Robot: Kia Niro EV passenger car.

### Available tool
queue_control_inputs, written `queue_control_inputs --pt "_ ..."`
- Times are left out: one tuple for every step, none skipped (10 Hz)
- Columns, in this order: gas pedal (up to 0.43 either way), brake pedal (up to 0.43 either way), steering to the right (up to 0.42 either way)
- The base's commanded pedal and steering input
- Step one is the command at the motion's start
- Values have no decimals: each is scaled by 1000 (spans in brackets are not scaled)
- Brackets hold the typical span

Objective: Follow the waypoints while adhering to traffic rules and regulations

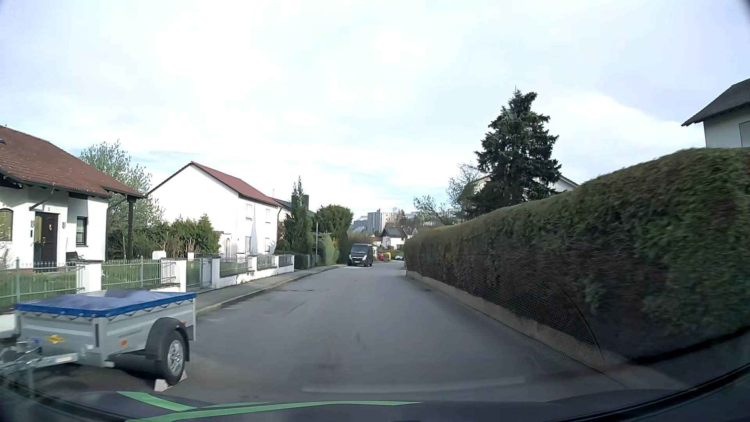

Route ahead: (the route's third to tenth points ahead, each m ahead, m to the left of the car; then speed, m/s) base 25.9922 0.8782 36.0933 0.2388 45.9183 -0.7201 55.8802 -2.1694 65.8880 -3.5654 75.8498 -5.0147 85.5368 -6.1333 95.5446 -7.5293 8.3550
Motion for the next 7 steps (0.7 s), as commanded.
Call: queue_control_inputs --pt "59 0 -9" --pt "59 0 -9" --pt "59 0 -8" --pt "59 0 -8" --pt "59 0 -7" --pt "59 0 -5" --pt "59 0 -4"
